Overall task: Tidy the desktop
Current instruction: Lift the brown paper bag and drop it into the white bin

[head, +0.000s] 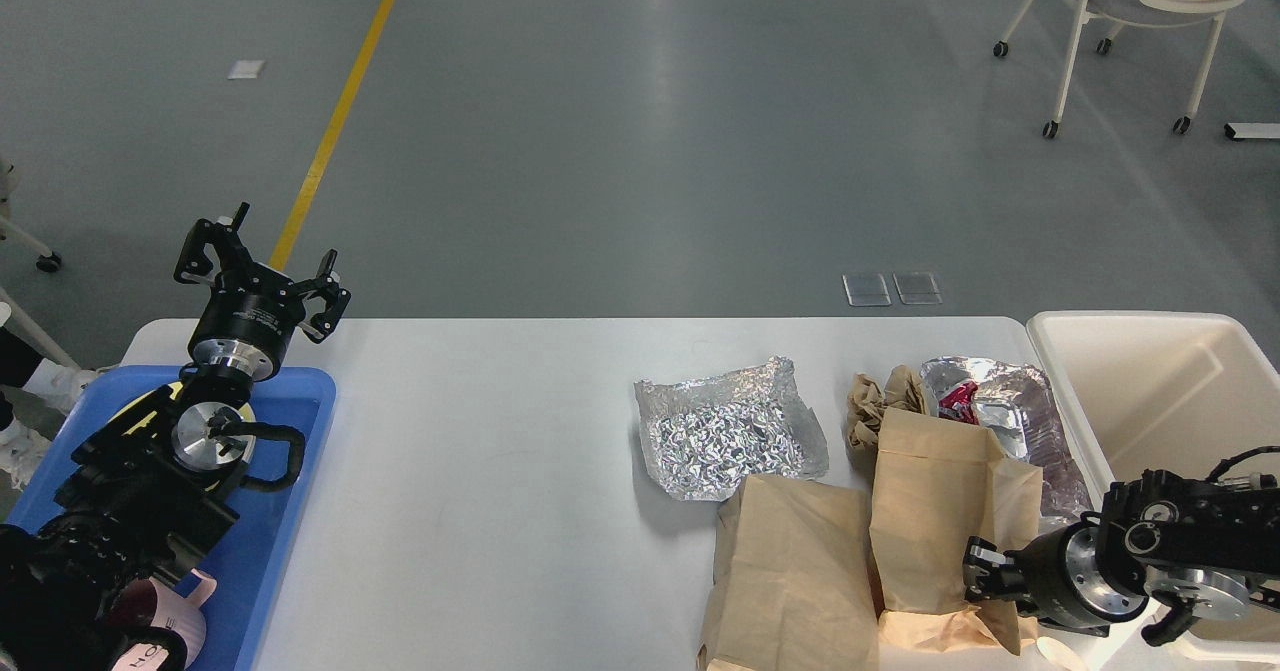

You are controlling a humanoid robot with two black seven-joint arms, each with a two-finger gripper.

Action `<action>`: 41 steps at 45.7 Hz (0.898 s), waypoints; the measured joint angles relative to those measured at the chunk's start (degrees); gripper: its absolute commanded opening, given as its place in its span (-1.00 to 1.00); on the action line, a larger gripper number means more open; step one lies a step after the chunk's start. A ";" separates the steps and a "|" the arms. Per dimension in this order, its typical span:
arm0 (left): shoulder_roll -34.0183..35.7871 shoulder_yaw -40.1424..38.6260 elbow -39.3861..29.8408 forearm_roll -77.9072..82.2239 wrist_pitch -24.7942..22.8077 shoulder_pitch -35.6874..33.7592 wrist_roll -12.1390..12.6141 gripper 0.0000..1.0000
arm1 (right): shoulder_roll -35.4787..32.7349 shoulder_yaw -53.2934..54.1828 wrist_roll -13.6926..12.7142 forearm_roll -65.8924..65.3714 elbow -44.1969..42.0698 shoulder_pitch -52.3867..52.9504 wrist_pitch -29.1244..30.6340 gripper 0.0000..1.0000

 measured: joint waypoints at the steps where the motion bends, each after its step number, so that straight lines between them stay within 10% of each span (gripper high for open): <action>1: 0.00 0.00 0.00 0.00 0.00 0.00 0.00 0.99 | 0.18 0.24 0.02 -0.03 -0.45 -0.44 0.03 -1.00; 26: 0.00 0.00 0.00 -0.01 0.00 0.00 0.00 0.99 | -1.22 0.81 0.03 -2.44 1.37 1.45 2.02 -1.00; 41: 0.00 0.00 0.00 -0.01 0.00 0.00 0.00 0.99 | -11.56 -0.38 0.05 -1.61 9.26 17.99 19.27 -1.00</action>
